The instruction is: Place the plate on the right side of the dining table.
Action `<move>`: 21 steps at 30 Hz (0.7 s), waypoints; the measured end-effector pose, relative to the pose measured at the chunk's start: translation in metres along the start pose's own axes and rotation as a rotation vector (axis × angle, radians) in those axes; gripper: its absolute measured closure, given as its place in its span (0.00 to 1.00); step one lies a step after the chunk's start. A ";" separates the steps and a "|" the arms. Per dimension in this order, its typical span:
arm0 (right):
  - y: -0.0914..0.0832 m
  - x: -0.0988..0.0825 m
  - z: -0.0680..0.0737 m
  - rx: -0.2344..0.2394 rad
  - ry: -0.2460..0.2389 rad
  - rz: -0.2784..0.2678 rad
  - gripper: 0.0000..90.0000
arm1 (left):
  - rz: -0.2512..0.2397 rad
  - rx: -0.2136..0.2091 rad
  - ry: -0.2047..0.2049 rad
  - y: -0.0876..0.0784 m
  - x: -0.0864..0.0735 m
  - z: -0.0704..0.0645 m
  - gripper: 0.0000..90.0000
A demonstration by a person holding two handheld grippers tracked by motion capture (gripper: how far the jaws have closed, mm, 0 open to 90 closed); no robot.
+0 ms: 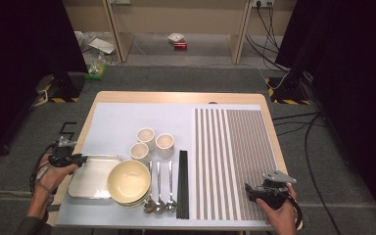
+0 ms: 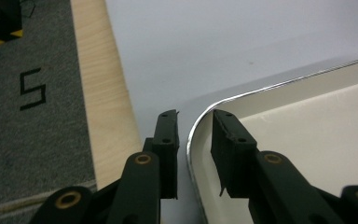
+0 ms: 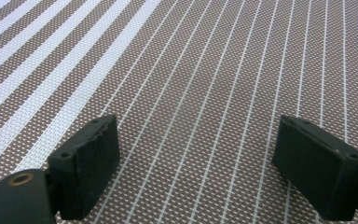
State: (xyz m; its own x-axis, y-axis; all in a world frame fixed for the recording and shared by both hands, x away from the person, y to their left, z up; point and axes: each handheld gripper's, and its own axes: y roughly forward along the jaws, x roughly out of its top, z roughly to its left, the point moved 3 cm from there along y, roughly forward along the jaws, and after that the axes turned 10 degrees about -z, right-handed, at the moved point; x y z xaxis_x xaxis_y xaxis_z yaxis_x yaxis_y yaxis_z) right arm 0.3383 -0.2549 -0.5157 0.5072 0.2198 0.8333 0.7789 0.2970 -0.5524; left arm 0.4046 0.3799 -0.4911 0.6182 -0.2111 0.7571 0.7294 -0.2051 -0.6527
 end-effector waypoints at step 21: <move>0.000 0.000 0.000 -0.003 -0.001 0.002 0.16 | -0.027 0.005 0.047 -0.020 0.012 0.010 0.96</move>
State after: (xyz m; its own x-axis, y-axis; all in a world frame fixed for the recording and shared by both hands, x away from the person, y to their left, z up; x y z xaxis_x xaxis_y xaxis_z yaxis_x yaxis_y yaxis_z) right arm 0.3382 -0.2550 -0.5155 0.5080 0.2216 0.8324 0.7791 0.2940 -0.5537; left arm 0.4001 0.3906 -0.4686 0.5840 -0.2498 0.7724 0.7473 -0.2062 -0.6317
